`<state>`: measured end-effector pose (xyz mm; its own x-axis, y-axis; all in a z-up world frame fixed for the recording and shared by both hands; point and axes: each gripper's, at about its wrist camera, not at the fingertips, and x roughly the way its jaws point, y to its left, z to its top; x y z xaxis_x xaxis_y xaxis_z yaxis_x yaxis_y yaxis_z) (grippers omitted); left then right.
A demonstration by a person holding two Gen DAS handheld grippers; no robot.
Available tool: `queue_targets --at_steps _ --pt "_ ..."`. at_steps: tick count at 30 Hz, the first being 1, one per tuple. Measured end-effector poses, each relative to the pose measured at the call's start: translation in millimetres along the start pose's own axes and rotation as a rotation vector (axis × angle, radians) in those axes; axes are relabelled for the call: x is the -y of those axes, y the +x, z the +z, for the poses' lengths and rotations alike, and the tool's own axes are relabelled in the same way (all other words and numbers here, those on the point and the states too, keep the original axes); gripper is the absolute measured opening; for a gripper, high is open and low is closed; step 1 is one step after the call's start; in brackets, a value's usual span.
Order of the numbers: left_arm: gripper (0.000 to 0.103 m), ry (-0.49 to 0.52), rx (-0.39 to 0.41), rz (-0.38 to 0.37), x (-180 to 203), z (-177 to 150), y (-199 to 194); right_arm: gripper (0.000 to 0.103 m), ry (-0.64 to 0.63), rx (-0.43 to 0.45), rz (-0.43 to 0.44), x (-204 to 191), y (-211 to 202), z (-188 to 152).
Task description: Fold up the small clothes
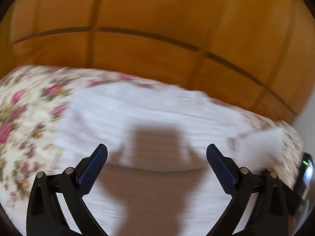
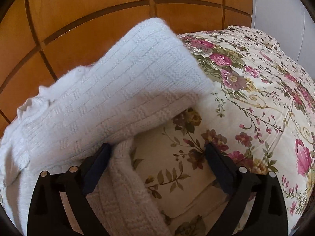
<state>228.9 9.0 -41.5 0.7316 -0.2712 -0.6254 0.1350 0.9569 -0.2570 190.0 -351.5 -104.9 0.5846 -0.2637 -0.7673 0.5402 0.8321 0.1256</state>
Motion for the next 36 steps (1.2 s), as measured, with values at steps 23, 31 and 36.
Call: queue_targets --at_steps 23,31,36 --pt "0.056 -0.018 -0.296 -0.303 108 -25 94 0.097 0.019 0.020 0.018 3 1 0" --pt "0.023 -0.026 -0.317 -0.299 120 -25 108 0.097 0.024 0.023 0.024 4 1 0" --pt "0.008 -0.068 -0.302 -0.353 118 -13 97 0.097 0.034 0.030 0.031 5 0 0"
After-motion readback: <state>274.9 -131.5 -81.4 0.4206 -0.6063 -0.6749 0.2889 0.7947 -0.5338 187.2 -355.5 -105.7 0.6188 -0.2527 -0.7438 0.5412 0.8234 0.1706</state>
